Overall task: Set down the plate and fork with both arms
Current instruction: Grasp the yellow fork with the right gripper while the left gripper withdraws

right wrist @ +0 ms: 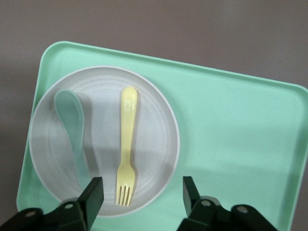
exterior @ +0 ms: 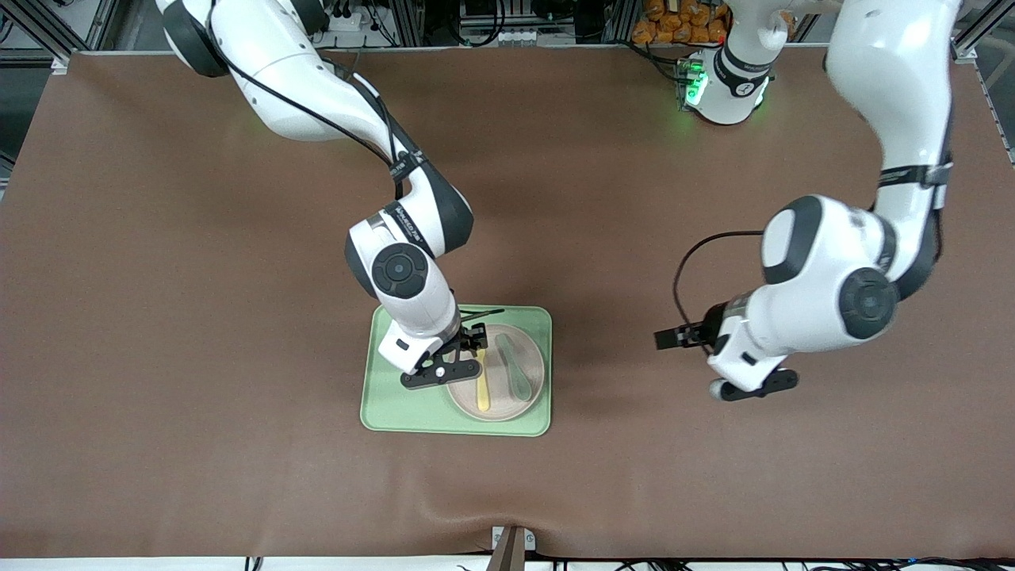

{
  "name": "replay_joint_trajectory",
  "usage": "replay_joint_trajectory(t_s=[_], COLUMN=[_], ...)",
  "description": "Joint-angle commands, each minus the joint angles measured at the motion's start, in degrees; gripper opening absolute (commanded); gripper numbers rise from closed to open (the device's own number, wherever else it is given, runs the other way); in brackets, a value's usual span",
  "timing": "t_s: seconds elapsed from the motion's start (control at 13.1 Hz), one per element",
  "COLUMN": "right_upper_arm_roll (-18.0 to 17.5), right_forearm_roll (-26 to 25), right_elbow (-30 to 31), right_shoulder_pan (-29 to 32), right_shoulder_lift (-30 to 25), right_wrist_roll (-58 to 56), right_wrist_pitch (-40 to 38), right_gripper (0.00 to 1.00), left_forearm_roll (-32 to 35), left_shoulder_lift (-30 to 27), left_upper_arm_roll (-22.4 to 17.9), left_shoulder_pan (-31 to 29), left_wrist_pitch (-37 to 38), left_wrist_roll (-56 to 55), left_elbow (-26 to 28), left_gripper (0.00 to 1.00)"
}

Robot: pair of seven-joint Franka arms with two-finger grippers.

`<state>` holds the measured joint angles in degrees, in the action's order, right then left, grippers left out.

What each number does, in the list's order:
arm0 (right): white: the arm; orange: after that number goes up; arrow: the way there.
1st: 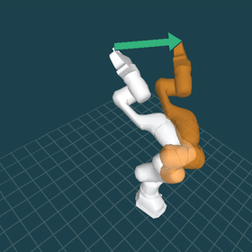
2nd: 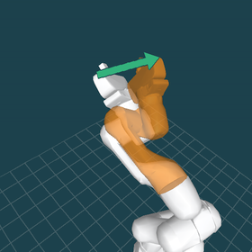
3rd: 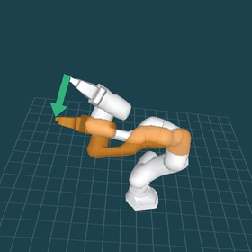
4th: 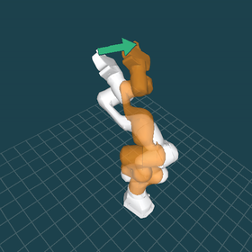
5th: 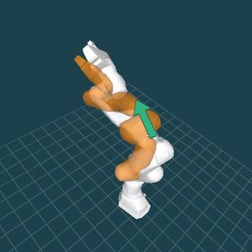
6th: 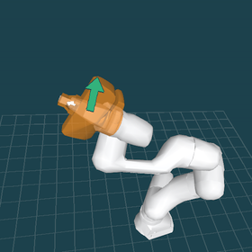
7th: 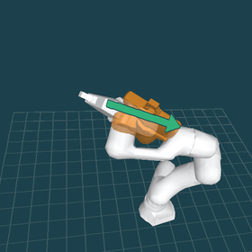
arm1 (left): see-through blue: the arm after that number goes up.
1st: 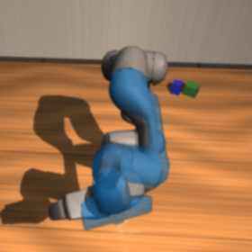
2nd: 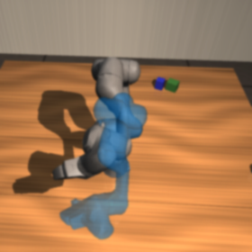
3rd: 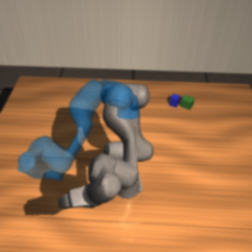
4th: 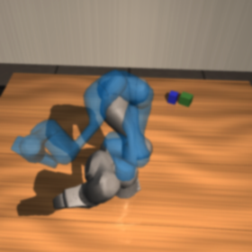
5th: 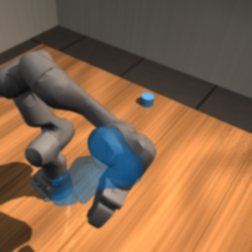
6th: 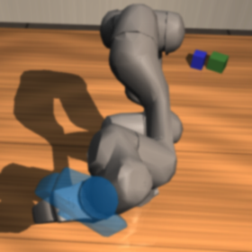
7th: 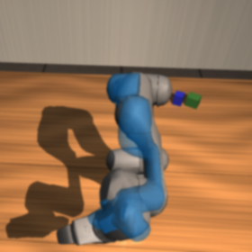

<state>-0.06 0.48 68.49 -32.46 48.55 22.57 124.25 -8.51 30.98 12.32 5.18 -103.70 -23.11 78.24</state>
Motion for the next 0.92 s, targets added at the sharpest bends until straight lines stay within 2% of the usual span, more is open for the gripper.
replay_joint_trajectory(t_s=[0.0,0.31,0.46,0.61,0.84], right_upper_arm_roll=[0.76,0.76,0.76,0.76,0.76], right_forearm_roll=[-1.27,-1.79,-1.79,-1.79,-1.79], right_elbow=[-2.66,-2.93,-2.93,-2.93,-3.02], right_shoulder_pan=[-1.37,-1.46,-1.64,-1.81,-2.07], right_shoulder_lift=[3.64,6.38,7.17,7.61,8.66], right_wrist_roll=[0.64,0.64,1.16,1.16,2.30], right_wrist_pitch=[3.62,7.06,8.29,9.78,11.28], right_gripper=[0.68,0.62,0.58,0.53,0.50], left_forearm_roll=[3.83,5.70,6.39,10.51,10.88], left_shoulder_lift=[-5.83,-11.63,-13.05,-13.67,-16.21], left_upper_arm_roll=[0.42,0.60,0.60,1.47,1.48], left_shoulder_pan=[-2.28,-5.62,-5.62,-5.62,-5.88], left_wrist_pitch=[4.63,9.21,9.30,9.30,9.39], left_wrist_roll=[2.97,12.37,13.53,13.88,16.51], left_elbow=[2.27,2.10,1.92,1.66,1.83], left_gripper=[1.00,1.00,1.00,1.00,1.00])
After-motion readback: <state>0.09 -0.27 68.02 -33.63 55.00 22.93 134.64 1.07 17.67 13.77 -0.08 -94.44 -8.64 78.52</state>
